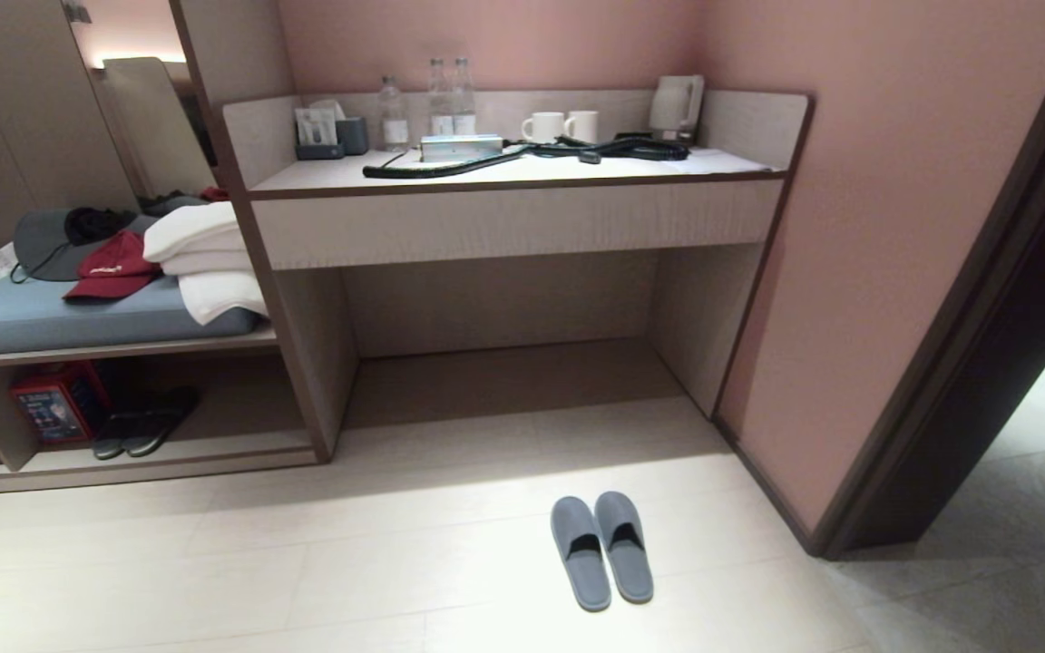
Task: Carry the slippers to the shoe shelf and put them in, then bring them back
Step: Pick up the slippers on the floor
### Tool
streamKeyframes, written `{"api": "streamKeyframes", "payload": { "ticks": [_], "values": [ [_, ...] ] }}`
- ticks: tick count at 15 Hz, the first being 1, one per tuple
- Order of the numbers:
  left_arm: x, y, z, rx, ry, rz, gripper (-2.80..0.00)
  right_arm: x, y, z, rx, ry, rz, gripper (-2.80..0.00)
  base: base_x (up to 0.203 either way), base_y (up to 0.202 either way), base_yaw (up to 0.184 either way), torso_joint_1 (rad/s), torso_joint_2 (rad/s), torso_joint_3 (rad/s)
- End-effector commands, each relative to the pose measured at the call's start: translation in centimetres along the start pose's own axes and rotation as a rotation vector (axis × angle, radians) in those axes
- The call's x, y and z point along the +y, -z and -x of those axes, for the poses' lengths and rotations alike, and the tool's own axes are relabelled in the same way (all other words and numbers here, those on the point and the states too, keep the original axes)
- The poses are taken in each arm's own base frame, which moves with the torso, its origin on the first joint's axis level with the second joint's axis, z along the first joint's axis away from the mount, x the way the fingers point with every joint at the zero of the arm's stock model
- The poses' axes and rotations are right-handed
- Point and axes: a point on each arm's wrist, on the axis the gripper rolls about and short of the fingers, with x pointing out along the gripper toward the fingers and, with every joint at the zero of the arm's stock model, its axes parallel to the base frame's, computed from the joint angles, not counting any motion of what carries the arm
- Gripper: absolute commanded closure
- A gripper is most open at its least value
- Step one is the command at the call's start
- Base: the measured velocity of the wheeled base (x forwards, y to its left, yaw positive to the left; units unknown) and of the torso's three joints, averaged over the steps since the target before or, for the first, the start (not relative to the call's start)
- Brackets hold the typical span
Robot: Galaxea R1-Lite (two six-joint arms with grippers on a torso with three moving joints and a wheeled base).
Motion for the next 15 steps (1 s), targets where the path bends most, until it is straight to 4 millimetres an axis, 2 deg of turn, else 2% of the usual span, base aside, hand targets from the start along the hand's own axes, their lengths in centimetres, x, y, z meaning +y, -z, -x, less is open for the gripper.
{"api": "streamKeyframes", "payload": {
  "ticks": [1,6,15],
  "values": [
    [0.00,0.05,-0.01,0.002,0.000,0.001,0.00,0.00,0.00,0.02,-0.002,0.000,0.000,0.00,0.000,-0.078,0.009,0.007,0.00,0.002],
    [0.00,0.05,-0.01,0.002,0.000,0.001,0.00,0.00,0.00,0.02,-0.002,0.000,-0.001,0.00,0.000,0.000,0.000,0.000,0.00,-0.021],
    [0.00,0.05,-0.02,0.004,0.000,0.004,0.00,0.00,0.00,0.02,-0.002,0.000,0.000,0.00,0.000,0.000,0.000,0.002,0.00,-0.192]
  ]
}}
